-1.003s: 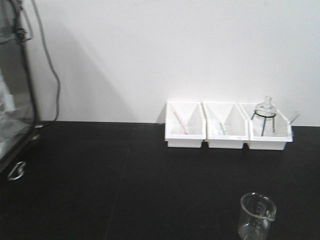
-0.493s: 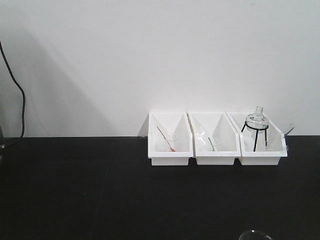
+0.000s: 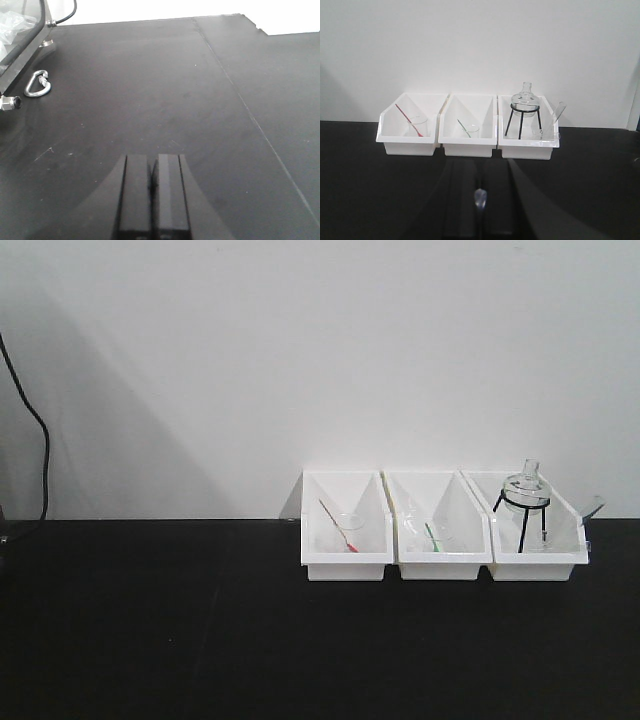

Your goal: Grab transparent chemical and place on left bench

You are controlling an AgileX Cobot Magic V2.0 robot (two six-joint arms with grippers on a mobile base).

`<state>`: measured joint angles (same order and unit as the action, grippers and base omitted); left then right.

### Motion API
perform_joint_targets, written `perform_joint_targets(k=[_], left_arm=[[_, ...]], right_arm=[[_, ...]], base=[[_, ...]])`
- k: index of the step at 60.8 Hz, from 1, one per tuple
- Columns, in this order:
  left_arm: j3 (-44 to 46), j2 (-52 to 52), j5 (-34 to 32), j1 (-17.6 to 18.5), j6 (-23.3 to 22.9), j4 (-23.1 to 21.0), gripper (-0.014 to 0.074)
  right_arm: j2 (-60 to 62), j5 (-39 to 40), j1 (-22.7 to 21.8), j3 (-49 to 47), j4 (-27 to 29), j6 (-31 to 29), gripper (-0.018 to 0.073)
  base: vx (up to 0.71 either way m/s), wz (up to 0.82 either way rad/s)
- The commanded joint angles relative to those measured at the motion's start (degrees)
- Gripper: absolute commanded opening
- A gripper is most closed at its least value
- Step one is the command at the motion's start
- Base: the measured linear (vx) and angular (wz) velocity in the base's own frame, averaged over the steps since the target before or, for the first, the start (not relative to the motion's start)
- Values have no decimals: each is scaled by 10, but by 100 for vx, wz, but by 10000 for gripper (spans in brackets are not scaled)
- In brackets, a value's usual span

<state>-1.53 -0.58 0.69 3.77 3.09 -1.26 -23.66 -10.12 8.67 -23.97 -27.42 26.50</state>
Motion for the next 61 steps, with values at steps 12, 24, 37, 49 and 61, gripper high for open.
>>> perform_joint_targets(k=[12, 24, 37, 49, 61], left_arm=[[-9, -11, -45, 1, -4, 0, -3], [-9, -11, -45, 1, -4, 0, -3], [-9, -11, -45, 1, -4, 0, -3], [-9, -11, -45, 1, -4, 0, -3], [-9, -11, -45, 1, -4, 0, -3]], right_arm=[[-3, 43, -2, -18, -10, -5, 0], [-3, 43, -2, -18, -9, -4, 0], [-22, 101, -2, -18, 15, 48, 0], [-155, 196, -2, -19, 40, 117, 0], [-280, 238, -2, -25, 36, 126, 0]], base=[[0, 0], [0, 0], [0, 0], [0, 0], [0, 0]])
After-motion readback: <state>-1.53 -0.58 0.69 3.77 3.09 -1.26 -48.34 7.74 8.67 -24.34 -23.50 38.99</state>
